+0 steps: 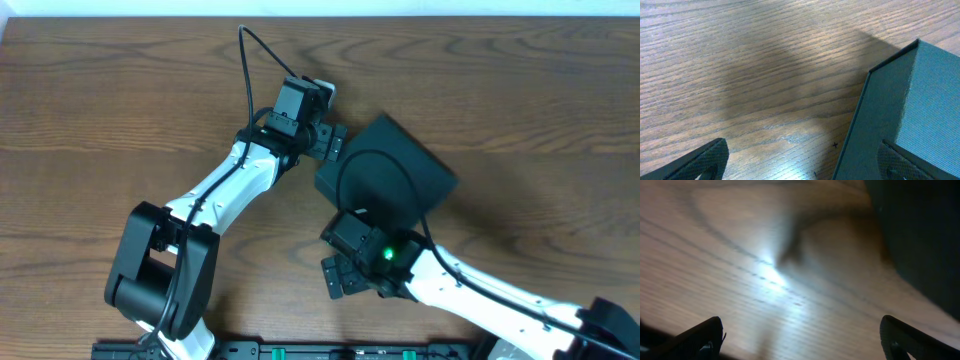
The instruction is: Pack container
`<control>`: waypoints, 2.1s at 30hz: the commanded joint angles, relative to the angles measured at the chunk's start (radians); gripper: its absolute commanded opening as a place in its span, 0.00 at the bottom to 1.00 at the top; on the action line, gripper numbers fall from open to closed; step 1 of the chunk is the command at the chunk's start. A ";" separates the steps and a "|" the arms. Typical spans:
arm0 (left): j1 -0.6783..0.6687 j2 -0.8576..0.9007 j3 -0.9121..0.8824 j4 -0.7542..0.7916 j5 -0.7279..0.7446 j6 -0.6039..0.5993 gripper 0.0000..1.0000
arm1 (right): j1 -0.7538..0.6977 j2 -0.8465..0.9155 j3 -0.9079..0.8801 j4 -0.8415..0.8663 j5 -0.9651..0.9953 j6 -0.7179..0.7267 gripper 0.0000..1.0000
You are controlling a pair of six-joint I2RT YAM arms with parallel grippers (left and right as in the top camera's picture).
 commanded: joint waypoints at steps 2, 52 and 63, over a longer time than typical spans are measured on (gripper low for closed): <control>0.001 0.010 0.029 0.001 -0.001 0.004 0.95 | -0.039 0.071 -0.006 0.030 -0.004 -0.108 0.99; 0.001 0.010 0.029 -0.053 0.008 0.003 0.95 | -0.421 0.091 -0.006 -0.008 0.320 -0.034 0.99; 0.001 0.010 0.029 -0.052 0.007 0.003 0.95 | -0.515 0.091 -0.006 -0.008 0.387 -0.038 0.99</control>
